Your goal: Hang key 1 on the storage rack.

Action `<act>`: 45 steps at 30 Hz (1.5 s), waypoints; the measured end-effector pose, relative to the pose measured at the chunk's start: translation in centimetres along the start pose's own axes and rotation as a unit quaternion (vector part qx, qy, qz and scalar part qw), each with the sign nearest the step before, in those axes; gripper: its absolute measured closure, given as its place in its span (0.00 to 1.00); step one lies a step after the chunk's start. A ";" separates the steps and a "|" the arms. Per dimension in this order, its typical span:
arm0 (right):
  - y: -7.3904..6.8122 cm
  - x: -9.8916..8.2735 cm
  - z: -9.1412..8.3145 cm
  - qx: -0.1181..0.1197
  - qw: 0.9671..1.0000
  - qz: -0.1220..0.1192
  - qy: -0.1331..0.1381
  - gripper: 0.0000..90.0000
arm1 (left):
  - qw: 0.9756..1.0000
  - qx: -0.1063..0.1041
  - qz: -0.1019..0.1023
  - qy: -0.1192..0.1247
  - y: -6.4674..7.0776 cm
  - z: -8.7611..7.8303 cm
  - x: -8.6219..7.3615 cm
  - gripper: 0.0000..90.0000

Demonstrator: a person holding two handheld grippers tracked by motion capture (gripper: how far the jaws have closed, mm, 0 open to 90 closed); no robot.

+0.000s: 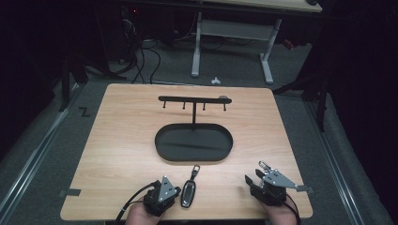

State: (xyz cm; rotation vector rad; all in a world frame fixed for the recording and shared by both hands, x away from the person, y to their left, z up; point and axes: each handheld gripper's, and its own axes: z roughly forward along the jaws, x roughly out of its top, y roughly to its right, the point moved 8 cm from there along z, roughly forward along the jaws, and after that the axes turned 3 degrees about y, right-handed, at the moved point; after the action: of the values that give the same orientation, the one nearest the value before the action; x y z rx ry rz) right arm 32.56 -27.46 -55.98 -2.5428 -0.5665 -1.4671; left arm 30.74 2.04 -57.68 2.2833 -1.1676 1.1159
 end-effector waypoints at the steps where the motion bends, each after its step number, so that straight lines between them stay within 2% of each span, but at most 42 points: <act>1: 0.1 -0.1 -0.1 -0.001 1.000 0.003 -0.001 0.54 | 1.000 -0.002 0.003 -0.001 0.2 0.2 0.1 0.96; 6: 0.3 -0.8 -0.6 -0.004 1.000 0.003 -0.006 0.54 | 1.000 -0.012 0.018 0.001 1.0 1.0 0.7 0.96; 10: 0.2 -1.2 -0.9 -0.004 1.000 0.004 -0.011 0.52 | 0.999 -0.029 0.030 0.005 2.1 1.9 1.4 0.95; 12: -0.1 -1.3 -1.0 0.001 1.000 0.006 -0.011 0.52 | 0.999 -0.031 0.039 0.008 2.5 2.2 1.8 0.93; 13: -0.5 -1.4 -1.0 0.011 1.000 0.009 -0.012 0.51 | 0.999 -0.028 0.039 0.013 2.3 2.3 2.0 0.90; 14: -0.5 -1.4 -1.0 0.011 1.000 0.009 -0.012 0.51 | 0.999 -0.028 0.039 0.013 2.3 2.3 2.0 0.88; 15: -1.0 -1.4 -0.9 0.019 1.000 0.002 -0.014 0.50 | 0.999 -0.017 0.033 0.023 1.6 1.9 2.0 0.86; 16: -1.0 -1.4 -0.9 0.019 1.000 0.002 -0.014 0.50 | 0.999 -0.017 0.033 0.023 1.6 1.9 2.0 0.84; 17: -1.7 -1.3 -0.7 0.027 0.999 -0.004 -0.016 0.50 | 0.999 0.001 0.023 0.038 0.5 1.3 2.0 0.81; 18: -1.9 -1.2 -0.6 0.032 0.999 -0.009 -0.017 0.50 | 0.999 0.009 0.015 0.045 -0.1 0.9 1.9 0.77; 20: -2.3 -1.1 -0.5 0.038 0.999 -0.010 -0.017 0.51 | 0.999 0.014 0.010 0.049 -0.6 0.6 1.8 0.74; 23: -3.4 -0.8 -0.1 0.056 0.998 -0.027 -0.014 0.54 | 0.997 0.041 -0.011 0.059 -2.8 -0.6 1.1 0.73; 26: -4.7 -0.2 0.5 0.074 0.996 -0.042 -0.014 0.56 | 0.995 0.075 -0.030 0.058 -4.9 -1.9 -0.2 0.67; 28: -5.1 0.0 0.8 0.081 0.996 -0.045 -0.014 0.56 | 0.994 0.081 -0.033 0.060 -5.2 -2.1 -0.4 0.63; 30: -6.1 0.5 1.3 0.100 0.994 -0.048 -0.012 0.56 | 0.992 0.107 -0.042 0.059 -6.6 -3.3 -1.4 0.60; 31: -6.6 0.7 1.5 0.110 0.993 -0.046 -0.013 0.56 | 0.991 0.113 -0.044 0.059 -6.9 -3.6 -1.6 0.58; 32: -6.6 0.7 1.5 0.110 0.993 -0.046 -0.013 0.56 | 0.991 0.113 -0.044 0.059 -6.9 -3.6 -1.6 0.57; 34: -7.7 1.2 2.1 0.128 0.991 -0.043 -0.015 0.58 | 0.988 0.134 -0.054 0.062 -7.8 -4.5 -2.4 0.54; 35: -7.7 1.2 2.1 0.128 0.991 -0.043 -0.015 0.58 | 0.988 0.134 -0.054 0.062 -7.8 -4.5 -2.4 0.53; 37: -8.4 1.4 2.4 0.138 0.989 -0.052 -0.015 0.59 | 0.985 0.146 -0.059 0.064 -8.3 -5.1 -2.8 0.52; 39: -9.3 1.7 2.8 0.150 0.987 -0.050 -0.017 0.58 | 0.983 0.156 -0.065 0.065 -8.6 -5.7 -3.3 0.51; 42: -9.9 1.9 3.0 0.160 0.986 -0.049 -0.015 0.62 | 0.983 0.158 -0.071 0.065 -8.7 -5.9 -3.5 0.51; 45: -10.6 2.2 3.0 0.173 0.983 -0.053 -0.010 0.73 | 0.982 0.161 -0.076 0.066 -8.8 -6.1 -3.8 0.50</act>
State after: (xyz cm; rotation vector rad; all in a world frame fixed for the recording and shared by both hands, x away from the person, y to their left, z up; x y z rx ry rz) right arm 31.79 -16.23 -56.19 -2.2881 -0.8876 -1.2467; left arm 33.40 13.02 -56.29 2.4373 -0.7945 1.4569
